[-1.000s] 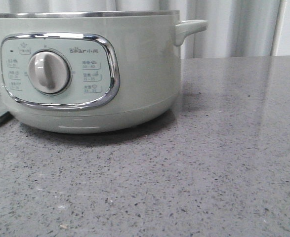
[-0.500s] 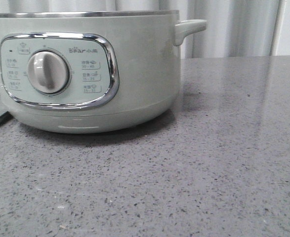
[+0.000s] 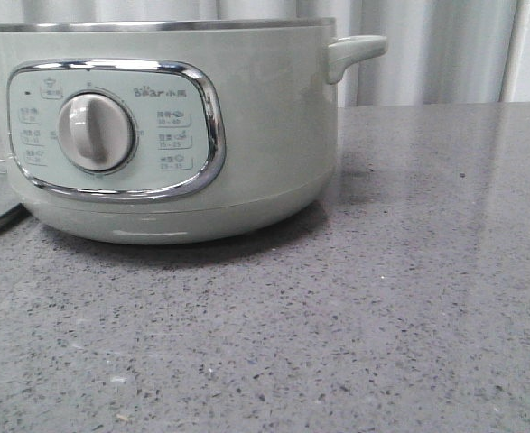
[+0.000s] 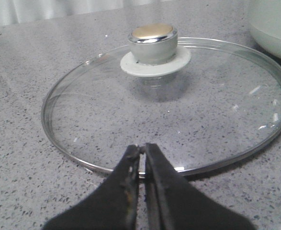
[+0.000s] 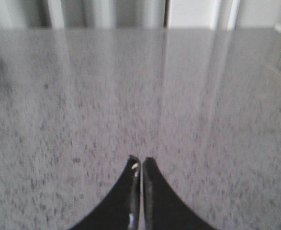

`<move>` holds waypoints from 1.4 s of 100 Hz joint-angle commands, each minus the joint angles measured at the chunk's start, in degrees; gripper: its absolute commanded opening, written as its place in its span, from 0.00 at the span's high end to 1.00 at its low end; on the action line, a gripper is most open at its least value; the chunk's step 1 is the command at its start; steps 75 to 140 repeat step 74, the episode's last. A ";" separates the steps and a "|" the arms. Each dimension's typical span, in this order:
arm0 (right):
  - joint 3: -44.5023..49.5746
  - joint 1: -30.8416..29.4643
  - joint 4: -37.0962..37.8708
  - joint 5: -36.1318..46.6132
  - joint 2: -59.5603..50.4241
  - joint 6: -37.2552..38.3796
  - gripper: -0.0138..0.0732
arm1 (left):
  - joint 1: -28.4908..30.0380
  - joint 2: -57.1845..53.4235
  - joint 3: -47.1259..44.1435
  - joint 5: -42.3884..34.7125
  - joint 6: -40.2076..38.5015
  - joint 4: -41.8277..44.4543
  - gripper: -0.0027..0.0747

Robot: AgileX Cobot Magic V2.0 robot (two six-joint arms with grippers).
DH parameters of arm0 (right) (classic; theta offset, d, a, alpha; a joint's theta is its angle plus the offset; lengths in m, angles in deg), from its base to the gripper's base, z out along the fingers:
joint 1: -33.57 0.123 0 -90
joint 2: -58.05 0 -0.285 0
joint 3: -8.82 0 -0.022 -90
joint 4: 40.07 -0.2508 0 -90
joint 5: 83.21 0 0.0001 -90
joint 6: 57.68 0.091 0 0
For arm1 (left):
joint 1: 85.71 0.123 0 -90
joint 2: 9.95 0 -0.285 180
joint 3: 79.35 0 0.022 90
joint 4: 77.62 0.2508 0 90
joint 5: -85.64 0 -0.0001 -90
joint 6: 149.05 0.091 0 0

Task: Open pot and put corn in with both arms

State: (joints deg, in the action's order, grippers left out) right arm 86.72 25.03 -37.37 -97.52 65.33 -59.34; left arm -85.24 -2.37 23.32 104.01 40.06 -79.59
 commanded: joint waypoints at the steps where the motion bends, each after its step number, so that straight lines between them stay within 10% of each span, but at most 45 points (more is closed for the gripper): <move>1: 1.14 -0.44 0.89 0.64 -1.30 -0.09 0.93 | -0.15 -1.98 -0.44 -2.81 -0.31 -0.59 0.99; 140: 1.14 -0.44 0.89 -2.53 -1.30 -0.09 0.93 | -0.15 -1.98 -0.44 -2.81 -0.31 -0.59 0.99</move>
